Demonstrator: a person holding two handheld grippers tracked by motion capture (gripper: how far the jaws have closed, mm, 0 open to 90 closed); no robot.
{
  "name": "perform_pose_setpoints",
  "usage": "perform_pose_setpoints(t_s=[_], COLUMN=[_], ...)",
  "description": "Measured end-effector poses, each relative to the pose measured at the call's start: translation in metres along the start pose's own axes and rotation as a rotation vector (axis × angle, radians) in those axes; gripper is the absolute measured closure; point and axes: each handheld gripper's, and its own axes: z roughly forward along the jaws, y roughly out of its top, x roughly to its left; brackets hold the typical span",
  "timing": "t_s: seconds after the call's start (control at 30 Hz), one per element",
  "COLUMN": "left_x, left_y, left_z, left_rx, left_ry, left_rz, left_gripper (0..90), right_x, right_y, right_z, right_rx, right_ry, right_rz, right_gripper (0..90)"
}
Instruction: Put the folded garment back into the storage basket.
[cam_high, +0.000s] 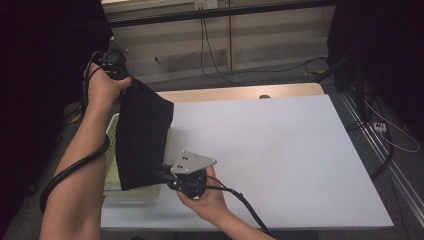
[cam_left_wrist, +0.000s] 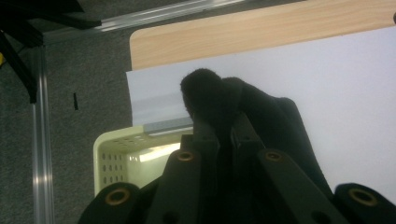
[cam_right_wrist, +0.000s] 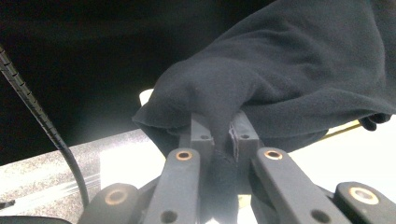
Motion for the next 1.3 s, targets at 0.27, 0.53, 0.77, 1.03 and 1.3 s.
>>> perform_pose_setpoints(t_s=[0.27, 0.53, 0.77, 1.03, 1.3], left_x=[0.005, 0.012, 0.014, 0.016, 0.019], left_y=[-0.004, -0.009, -0.011, -0.013, -0.016], left_z=[0.002, 0.006, 0.008, 0.011, 0.015], left_rx=[-0.004, -0.006, -0.008, -0.004, -0.005], left_ry=[0.007, 0.010, 0.009, 0.009, 0.010], left_rz=[-0.013, -0.020, -0.025, -0.026, -0.031], left_gripper=[84.3, 84.3, 84.3, 84.3, 84.3], right_x=[0.003, 0.004, 0.005, 0.006, 0.007], right_y=[0.001, 0.001, 0.000, -0.001, -0.003], right_z=[0.004, 0.007, 0.010, 0.013, 0.018], right_rx=[0.007, 0.001, 0.006, 0.009, 0.013], right_ry=[-0.002, -0.004, -0.002, 0.003, 0.006], right_rz=[-0.015, -0.013, -0.015, -0.017, -0.015], right_gripper=[83.6, 83.5, 83.5, 83.5, 83.3])
